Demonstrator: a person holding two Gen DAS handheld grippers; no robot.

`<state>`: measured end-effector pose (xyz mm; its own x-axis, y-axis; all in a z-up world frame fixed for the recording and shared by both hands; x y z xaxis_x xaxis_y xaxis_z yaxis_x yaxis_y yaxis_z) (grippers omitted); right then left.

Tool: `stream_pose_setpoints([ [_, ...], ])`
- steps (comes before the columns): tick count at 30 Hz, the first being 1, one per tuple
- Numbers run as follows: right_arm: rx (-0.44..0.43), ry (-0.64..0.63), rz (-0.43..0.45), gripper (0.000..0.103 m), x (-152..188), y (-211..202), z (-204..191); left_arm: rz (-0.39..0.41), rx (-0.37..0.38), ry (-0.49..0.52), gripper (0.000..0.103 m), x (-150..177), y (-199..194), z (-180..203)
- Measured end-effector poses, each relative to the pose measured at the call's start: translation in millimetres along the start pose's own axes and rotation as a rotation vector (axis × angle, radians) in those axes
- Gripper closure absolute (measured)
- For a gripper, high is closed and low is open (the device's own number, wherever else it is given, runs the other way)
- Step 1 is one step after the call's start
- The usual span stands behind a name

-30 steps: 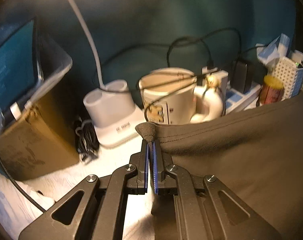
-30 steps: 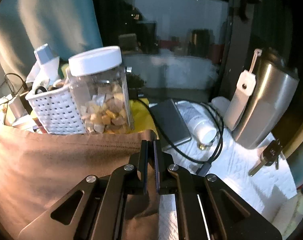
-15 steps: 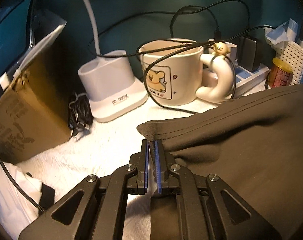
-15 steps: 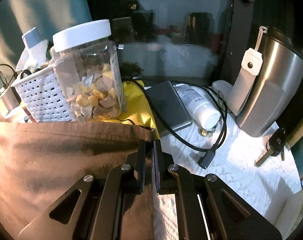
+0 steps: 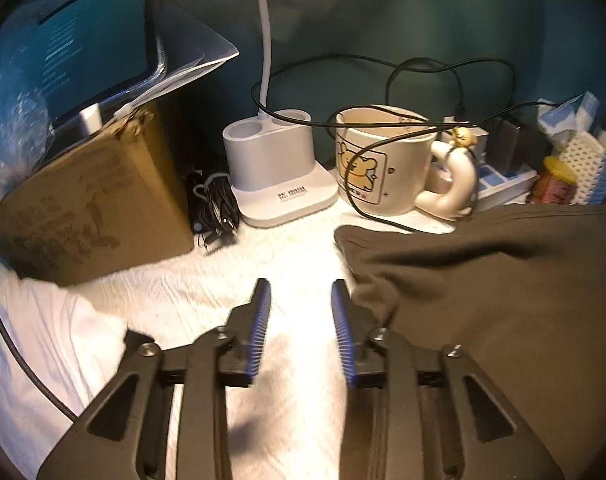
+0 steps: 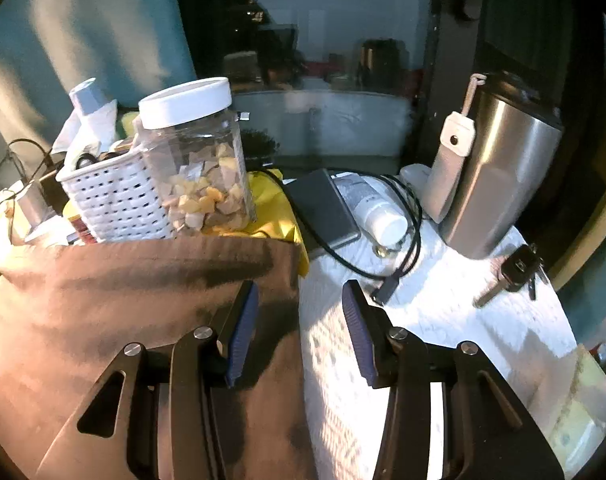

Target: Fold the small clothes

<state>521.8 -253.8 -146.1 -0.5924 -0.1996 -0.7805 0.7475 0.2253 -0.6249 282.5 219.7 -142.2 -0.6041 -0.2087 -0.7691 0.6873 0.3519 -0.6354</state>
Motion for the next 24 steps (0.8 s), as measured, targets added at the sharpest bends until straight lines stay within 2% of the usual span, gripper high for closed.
stream_pose_setpoints([
  [10, 0.011, 0.02, 0.009, 0.057, 28, -51, 6, -0.012, 0.1, 0.025, 0.071, 31, -47, 28],
  [16, 0.015, 0.033, -0.005, 0.056, 54, -74, 12, -0.032, 0.175, 0.002, 0.071, 57, -65, 34],
  [24, 0.02, 0.047, -0.03, 0.056, 90, -96, 19, -0.066, 0.224, -0.031, 0.071, 84, -81, 40],
])
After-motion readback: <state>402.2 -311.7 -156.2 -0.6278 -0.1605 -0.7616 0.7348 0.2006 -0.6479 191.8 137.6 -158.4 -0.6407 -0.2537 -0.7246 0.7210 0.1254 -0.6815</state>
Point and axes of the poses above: each gripper's, at about its wrist camera, not at the fingertips, and y roughly the way its jaws point, z to its right, x to its underside, the point moved 8 cm from there along y, roughly the way its jaws point, and after that the axes turned 4 degrees about z, right-handed, at the moved point
